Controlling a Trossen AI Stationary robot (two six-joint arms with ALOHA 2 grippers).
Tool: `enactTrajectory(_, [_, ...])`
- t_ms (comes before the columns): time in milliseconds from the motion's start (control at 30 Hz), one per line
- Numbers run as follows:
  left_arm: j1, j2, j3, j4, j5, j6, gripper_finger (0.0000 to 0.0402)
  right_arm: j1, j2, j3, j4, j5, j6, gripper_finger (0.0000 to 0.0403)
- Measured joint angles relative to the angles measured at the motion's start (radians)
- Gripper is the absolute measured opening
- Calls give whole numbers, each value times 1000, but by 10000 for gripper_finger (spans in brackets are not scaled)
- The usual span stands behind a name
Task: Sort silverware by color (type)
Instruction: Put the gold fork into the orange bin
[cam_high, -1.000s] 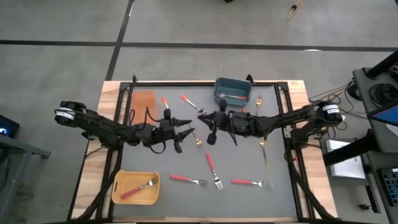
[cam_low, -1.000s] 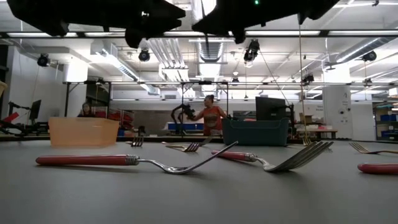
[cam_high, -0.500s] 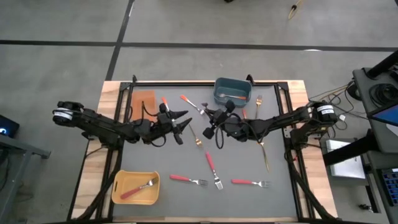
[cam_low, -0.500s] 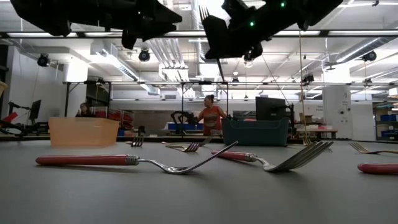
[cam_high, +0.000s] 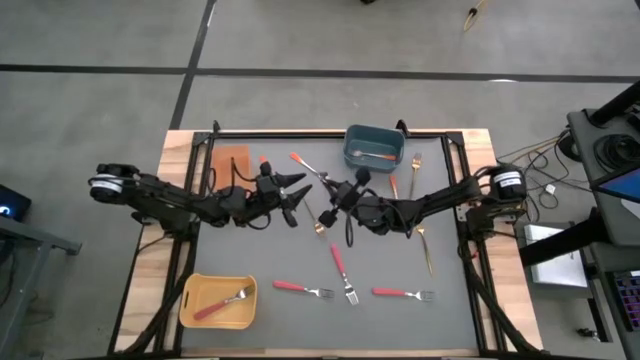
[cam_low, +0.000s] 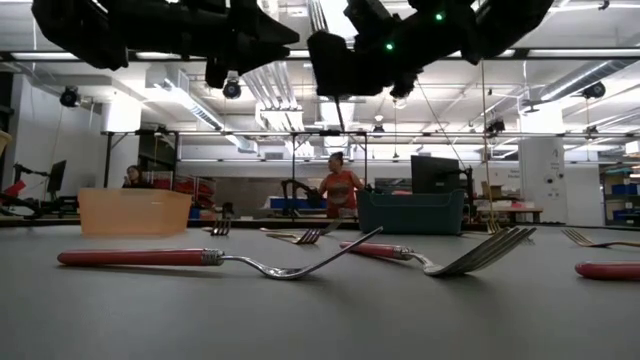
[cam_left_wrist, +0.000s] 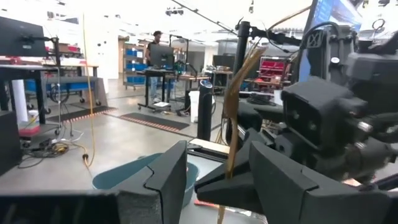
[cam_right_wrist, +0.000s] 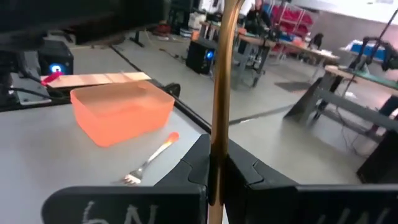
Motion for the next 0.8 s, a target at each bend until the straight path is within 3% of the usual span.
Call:
enactTrajectory(200, [0,9,0,14,8,0,155,2,96,121,-1,10,-106,11])
enactTrajectory(367, [0,7,0,17,8,0,155,2,174,219,-7,79,-222,12])
enactTrajectory(500, [0,-4,-14,15,-6,0,148,2,182,231,-10,104,-245,12])
enactTrajectory(800, [0,-5,-14,9,-7,26,65,2,167,212,-8,92,-242,12])
